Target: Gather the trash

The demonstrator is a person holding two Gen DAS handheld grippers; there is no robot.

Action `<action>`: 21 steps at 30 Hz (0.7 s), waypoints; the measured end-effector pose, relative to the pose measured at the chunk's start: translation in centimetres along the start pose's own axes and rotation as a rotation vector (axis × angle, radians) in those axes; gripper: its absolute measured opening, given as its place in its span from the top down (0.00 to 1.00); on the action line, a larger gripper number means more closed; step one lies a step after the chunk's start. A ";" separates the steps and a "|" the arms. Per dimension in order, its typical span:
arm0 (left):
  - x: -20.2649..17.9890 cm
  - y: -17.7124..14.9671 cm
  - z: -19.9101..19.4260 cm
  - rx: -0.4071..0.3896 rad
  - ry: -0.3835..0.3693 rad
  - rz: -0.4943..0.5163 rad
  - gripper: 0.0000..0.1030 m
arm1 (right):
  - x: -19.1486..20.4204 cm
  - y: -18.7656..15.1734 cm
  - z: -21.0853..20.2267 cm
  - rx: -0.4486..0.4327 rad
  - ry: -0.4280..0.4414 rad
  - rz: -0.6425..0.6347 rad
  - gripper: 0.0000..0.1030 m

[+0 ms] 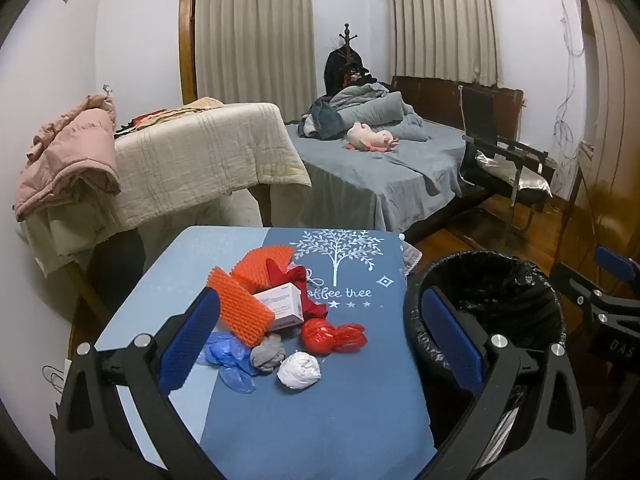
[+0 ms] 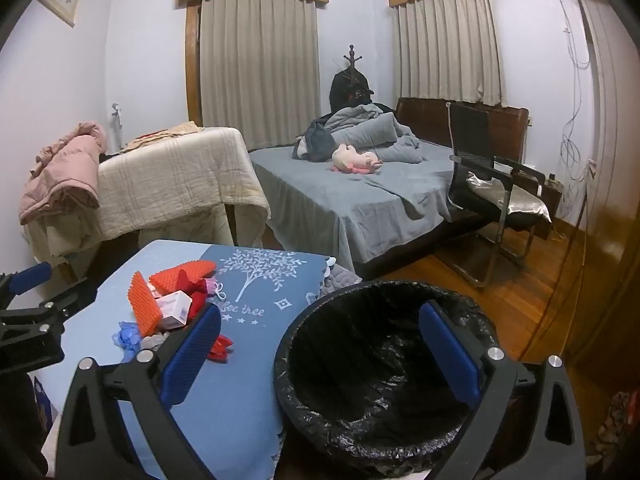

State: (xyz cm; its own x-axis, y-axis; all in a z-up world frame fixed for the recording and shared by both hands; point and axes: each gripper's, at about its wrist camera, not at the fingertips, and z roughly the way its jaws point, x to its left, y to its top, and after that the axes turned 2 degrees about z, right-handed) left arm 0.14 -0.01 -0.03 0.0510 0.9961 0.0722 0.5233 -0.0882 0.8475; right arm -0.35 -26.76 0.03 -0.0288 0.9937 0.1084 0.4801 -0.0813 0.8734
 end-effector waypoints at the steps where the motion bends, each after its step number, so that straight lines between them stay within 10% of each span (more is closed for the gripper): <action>1: 0.0 0.0 0.0 -0.004 -0.001 0.003 0.05 | 0.0 0.0 0.0 0.001 0.000 0.000 0.06; 21: -0.3 0.4 -0.2 -0.017 0.000 -0.001 0.05 | 0.2 0.0 0.1 -0.007 0.000 -0.001 0.06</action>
State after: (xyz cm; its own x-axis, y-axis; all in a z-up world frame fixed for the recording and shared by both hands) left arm 0.18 -0.35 0.38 0.0502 0.9962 0.0717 0.5092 -0.0873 0.8562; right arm -0.32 -26.58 0.01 -0.0293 0.9938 0.1074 0.4739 -0.0807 0.8769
